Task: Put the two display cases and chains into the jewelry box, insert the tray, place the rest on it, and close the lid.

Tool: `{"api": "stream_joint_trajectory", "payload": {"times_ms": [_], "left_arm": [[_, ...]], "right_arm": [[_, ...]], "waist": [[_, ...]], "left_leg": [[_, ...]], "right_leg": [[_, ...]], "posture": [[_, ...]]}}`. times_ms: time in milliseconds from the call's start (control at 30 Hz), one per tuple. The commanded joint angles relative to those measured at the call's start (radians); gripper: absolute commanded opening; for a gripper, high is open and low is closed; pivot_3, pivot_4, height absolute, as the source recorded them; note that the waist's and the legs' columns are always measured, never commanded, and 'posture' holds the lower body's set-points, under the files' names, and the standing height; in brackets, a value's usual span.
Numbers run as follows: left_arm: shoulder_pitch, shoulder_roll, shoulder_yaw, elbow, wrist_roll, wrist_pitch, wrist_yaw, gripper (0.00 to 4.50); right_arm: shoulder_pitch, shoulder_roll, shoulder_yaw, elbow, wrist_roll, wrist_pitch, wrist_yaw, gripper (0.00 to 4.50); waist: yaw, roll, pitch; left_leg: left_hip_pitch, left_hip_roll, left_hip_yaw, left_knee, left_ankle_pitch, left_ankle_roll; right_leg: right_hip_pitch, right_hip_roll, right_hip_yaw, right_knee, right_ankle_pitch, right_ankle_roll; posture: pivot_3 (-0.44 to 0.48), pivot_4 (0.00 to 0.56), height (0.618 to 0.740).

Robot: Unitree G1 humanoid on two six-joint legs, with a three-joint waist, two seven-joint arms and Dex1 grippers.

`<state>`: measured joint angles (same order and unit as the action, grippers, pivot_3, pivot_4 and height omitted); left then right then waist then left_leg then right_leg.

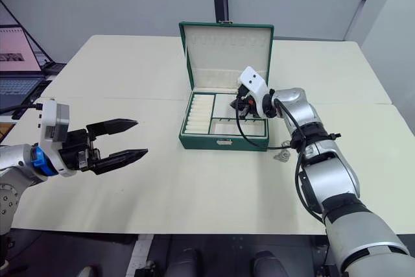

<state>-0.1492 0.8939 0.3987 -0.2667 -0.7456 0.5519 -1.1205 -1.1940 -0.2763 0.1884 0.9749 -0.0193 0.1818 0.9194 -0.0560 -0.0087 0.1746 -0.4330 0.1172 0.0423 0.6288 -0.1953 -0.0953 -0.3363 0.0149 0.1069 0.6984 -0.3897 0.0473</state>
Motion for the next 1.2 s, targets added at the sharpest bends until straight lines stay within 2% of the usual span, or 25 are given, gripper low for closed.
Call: {"api": "stream_joint_trajectory", "payload": {"times_ms": [33, 400, 533, 633, 733, 900, 1000, 1167, 1200], "left_arm": [[-0.004, -0.002, 0.03, -0.021, -0.011, -0.025, 0.007, 4.5], [-0.023, -0.004, 0.007, -0.013, -0.004, -0.04, 0.013, 4.5], [-0.038, -0.013, -0.016, -0.005, 0.002, -0.044, 0.011, 4.5], [-0.068, -0.026, -0.051, 0.013, 0.004, -0.041, 0.012, 4.5], [-0.095, -0.032, -0.084, 0.03, 0.022, -0.049, 0.017, 4.5], [-0.102, -0.027, -0.121, 0.046, 0.06, -0.047, 0.022, 4.5], [-0.106, -0.026, -0.156, 0.051, 0.085, -0.052, 0.01, 4.5], [-0.129, -0.033, -0.174, 0.069, 0.078, -0.052, -0.017, 4.5], [-0.13, -0.028, -0.175, 0.071, 0.071, -0.041, -0.028, 4.5]], "right_arm": [[0.004, 0.014, -0.011, 0.022, -0.009, -0.033, -0.018, 0.04], [0.025, 0.003, -0.005, 0.01, -0.025, -0.049, -0.005, 0.04], [0.039, -0.034, -0.024, -0.139, -0.002, 0.006, 0.019, 0.04], [0.118, -0.109, -0.037, -0.46, 0.043, 0.172, 0.078, 0.04], [0.268, -0.238, -0.052, -0.841, 0.094, 0.358, 0.135, 0.04], [0.548, -0.431, -0.159, -1.33, 0.231, 0.675, 0.138, 0.04], [0.73, -0.494, -0.255, -1.534, 0.329, 0.819, 0.12, 0.04], [0.978, -0.512, -0.411, -1.764, 0.467, 0.973, 0.077, 0.04], [1.046, -0.509, -0.449, -1.814, 0.493, 1.007, 0.07, 0.21]], "waist": [[-0.002, 0.0, 0.0], [-0.002, 0.0, 0.0], [-0.001, 0.0, 0.0], [0.009, 0.0, 0.001], [0.024, -0.001, 0.001], [0.029, -0.001, 0.001], [0.03, -0.001, 0.001], [0.025, -0.002, 0.001], [0.026, -0.002, 0.001]], "left_leg": [[0.0, 0.0, 0.0, 0.0, 0.0, 0.0], [0.0, 0.0, 0.0, 0.0, 0.0, 0.0], [0.0, 0.0, 0.0, 0.0, 0.0, 0.0], [0.0, 0.0, 0.0, 0.0, 0.0, 0.0], [-0.001, 0.0, -0.001, 0.0, 0.0, 0.0], [-0.001, 0.0, -0.001, -0.001, 0.0, 0.0], [-0.001, -0.001, -0.001, -0.001, 0.0, 0.0], [-0.001, -0.001, -0.001, -0.001, -0.001, 0.001], [-0.001, -0.001, -0.001, -0.001, -0.001, 0.001]], "right_leg": [[0.0, 0.0, 0.0, 0.0, 0.0, 0.0], [0.001, 0.0, 0.0, 0.0, 0.0, 0.0], [0.001, 0.0, 0.0, 0.0, 0.0, 0.0], [0.001, 0.0, -0.001, 0.0, 0.0, 0.0], [0.0, 0.0, -0.001, 0.0, 0.0, 0.0], [0.001, 0.0, -0.001, -0.002, 0.0, 0.0], [0.001, 0.0, -0.001, -0.002, 0.0, 0.0], [0.001, 0.001, 0.001, -0.001, 0.0, 0.0], [0.002, 0.001, 0.0, -0.002, 0.0, 0.0]], "posture": [[0.0, 0.15, 0.74], [0.0, 0.15, 0.74], [0.0, 0.15, 0.74], [0.0, 0.15, 0.74], [0.0, 0.15, 0.74], [0.0, 0.15, 0.74], [0.0, 0.15, 0.74], [0.0, 0.15, 0.74], [0.0, 0.15, 0.74]]}}
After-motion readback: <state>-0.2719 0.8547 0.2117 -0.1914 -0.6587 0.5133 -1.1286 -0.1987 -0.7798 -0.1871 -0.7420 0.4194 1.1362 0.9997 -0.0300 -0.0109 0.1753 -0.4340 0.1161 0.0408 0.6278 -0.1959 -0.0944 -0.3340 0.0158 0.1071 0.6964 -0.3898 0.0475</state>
